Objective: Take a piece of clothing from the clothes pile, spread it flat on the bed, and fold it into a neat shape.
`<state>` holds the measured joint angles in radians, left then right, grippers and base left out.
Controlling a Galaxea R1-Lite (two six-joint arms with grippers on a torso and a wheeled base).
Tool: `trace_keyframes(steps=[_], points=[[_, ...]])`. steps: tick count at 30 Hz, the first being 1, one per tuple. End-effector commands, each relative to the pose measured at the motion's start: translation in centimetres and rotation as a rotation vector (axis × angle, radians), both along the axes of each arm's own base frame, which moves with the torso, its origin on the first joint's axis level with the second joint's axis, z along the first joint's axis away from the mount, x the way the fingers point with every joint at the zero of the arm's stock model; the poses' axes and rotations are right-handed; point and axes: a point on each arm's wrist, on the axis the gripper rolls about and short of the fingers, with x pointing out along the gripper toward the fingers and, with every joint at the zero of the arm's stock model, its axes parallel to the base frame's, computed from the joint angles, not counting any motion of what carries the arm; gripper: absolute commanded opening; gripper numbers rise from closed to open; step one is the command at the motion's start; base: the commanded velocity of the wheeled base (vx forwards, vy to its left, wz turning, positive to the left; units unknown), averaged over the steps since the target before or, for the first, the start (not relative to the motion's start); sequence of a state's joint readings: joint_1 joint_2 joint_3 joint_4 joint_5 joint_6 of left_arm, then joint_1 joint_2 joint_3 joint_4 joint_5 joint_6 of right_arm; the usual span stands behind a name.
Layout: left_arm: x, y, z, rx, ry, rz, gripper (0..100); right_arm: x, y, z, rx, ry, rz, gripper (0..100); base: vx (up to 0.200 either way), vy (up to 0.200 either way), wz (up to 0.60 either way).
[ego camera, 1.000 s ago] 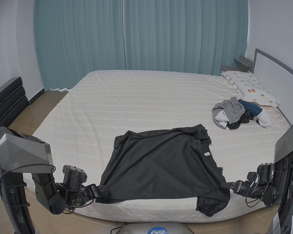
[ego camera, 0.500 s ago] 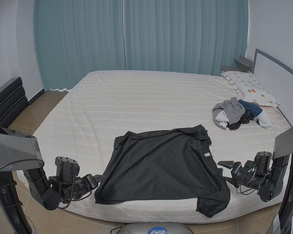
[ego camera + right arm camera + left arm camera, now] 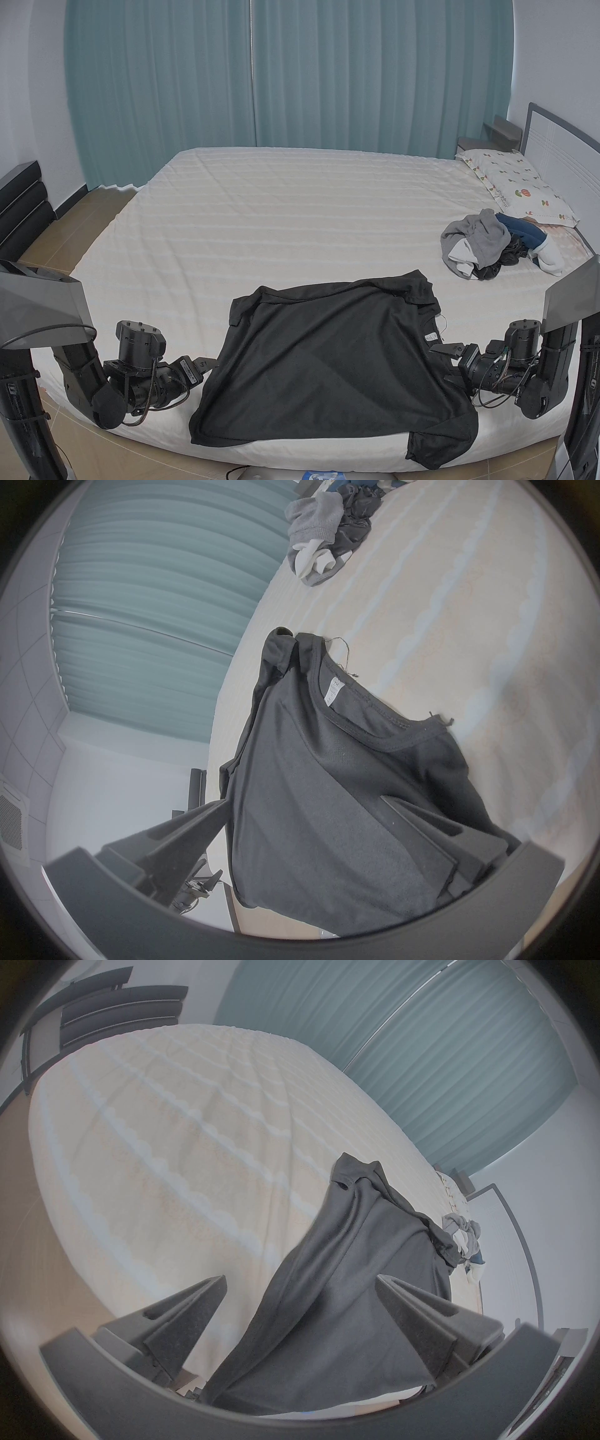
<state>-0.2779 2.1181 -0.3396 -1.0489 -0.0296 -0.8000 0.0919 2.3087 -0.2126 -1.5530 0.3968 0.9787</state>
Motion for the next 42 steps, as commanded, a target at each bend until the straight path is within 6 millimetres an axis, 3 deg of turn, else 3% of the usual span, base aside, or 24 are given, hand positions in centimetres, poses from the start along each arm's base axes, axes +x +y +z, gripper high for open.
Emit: trace_keyframes(steps=[1, 21, 30, 42], points=[[0.4, -0.1, -0.1, -0.011, -0.001, 0.012, 100, 0.0, 0.1, -0.4, 0.0, 0.007, 0.005, 100, 0.0, 0.0, 0.0], [1.7, -1.0, 0.0, -0.114, -0.008, 0.074, 100, 0.0, 0.2, -0.5, -0.002, 0.008, 0.007, 100, 0.0, 0.0, 0.0], [1.6, -1.2, 0.0, -0.114, -0.006, 0.068, 100, 0.0, 0.2, -0.5, -0.004, 0.008, 0.005, 100, 0.0, -0.2, 0.0], [2.0, -0.9, 0.3, -0.113, -0.027, 0.089, 100, 0.0, 0.2, -0.5, -0.004, 0.01, 0.005, 100, 0.0, 0.0, 0.0]])
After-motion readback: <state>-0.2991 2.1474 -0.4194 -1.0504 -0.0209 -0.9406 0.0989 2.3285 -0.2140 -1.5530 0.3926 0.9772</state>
